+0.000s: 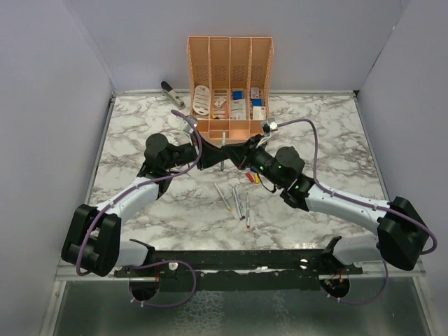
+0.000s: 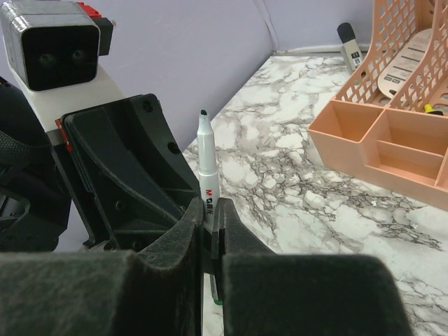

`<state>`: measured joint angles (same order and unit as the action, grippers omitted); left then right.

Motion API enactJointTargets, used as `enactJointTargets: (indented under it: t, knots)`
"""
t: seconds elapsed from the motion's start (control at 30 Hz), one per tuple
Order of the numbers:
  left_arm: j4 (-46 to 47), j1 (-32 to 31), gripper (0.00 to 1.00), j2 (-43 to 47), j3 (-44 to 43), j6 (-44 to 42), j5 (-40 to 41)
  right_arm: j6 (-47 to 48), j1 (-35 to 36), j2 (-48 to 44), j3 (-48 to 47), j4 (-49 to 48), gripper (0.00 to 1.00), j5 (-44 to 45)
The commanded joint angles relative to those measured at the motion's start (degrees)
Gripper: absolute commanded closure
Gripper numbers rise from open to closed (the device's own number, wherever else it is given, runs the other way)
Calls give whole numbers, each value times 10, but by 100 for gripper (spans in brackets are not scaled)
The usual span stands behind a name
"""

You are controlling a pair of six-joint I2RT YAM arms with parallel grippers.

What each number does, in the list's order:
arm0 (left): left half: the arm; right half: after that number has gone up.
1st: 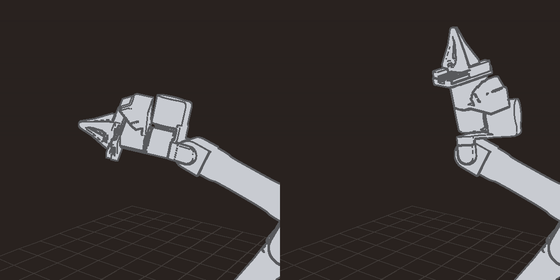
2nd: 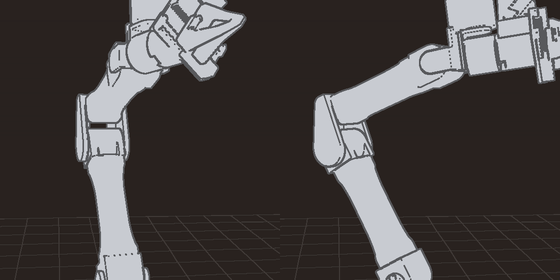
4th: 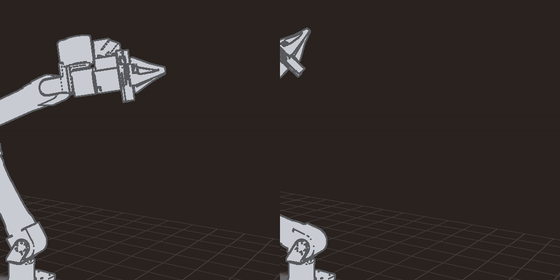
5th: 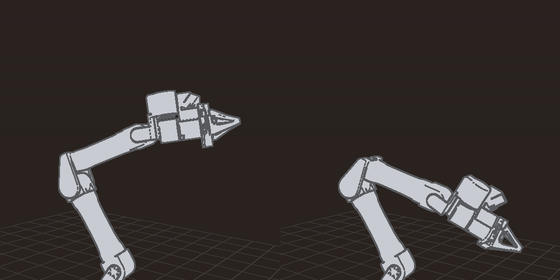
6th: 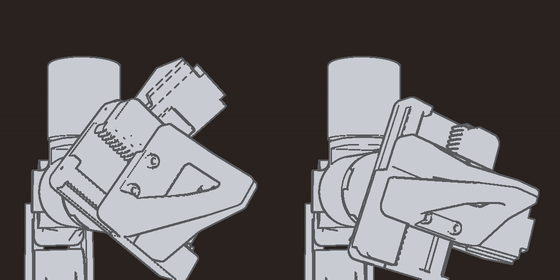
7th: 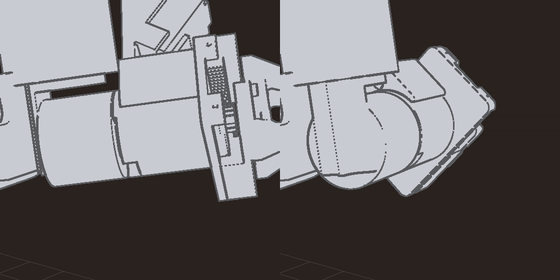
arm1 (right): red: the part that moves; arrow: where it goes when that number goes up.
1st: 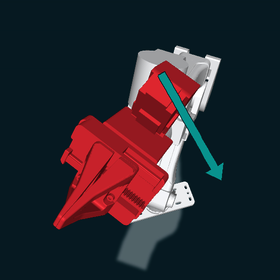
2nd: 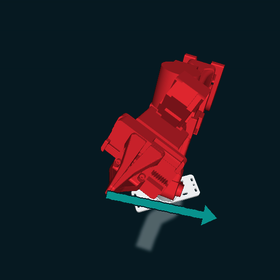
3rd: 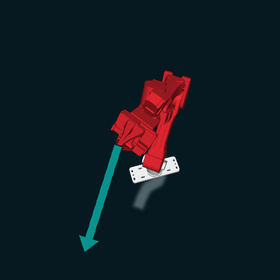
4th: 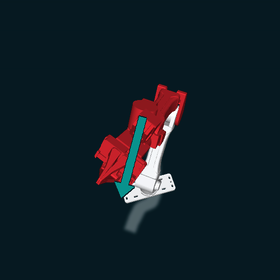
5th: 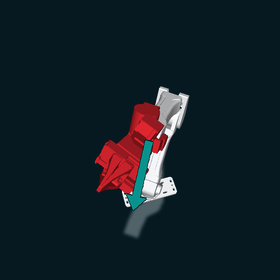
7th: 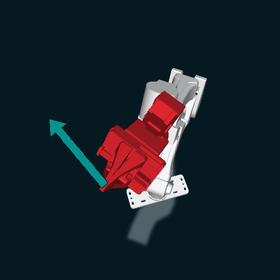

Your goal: Insert the pens into the pen caps

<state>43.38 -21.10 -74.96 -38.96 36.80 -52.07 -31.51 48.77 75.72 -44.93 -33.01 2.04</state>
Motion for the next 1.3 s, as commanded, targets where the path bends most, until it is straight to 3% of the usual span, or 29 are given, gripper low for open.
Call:
enactJointTargets:
  t: [0.0, 0.1, 0.23, 0.4, 0.47, 0.53, 0.6, 0.63, 0.77, 0.83, 0.97, 1.1, 1.27]
  knots:
    - [16, -3, 100, -11, -12, -8, -26, 23, 1, -13, -10, -32, 99, -9]
    - [8, -3, 100, -12, -8, -11, -17, 60, 1, -29, -9, -30, 91, 11]
    - [-22, -4, 100, -7, -1, -29, 10, 116, 1, -61, -18, -13, 68, 58]
    - [-122, -4, 100, 1, -13, -86, 55, 148, 1, -102, -27, 15, 37, 150]
    - [-173, -4, 100, 3, -23, -114, 77, 140, 1, -115, -33, 35, 12, 203]
    - [-226, -3, 100, 4, -35, -144, 101, 139, 1, -123, -40, 62, 7, 247]
    - [-278, -3, 100, 4, -49, -170, 131, 148, -1, -128, -44, 87, 6, 279]
    - [-304, -4, 100, 3, -57, -183, 144, 149, -4, -130, -44, 99, 11, 290]
    - [-389, -3, 100, -3, -87, -224, 193, 108, -16, -132, -42, 182, 67, 331]
    - [-412, -4, 100, -7, -99, -235, 200, 76, -24, -126, -49, 246, 79, 334]
    - [-428, -3, 100, -16, -111, -233, 200, 16, -30, -87, -84, 398, 87, 326]
    - [-435, -4, 100, -30, -117, -225, 202, -39, -31, -19, -125, 531, 87, 303]
    - [-479, -9, 100, -58, -138, -229, 217, -93, -31, 61, -153, 618, 87, 267]
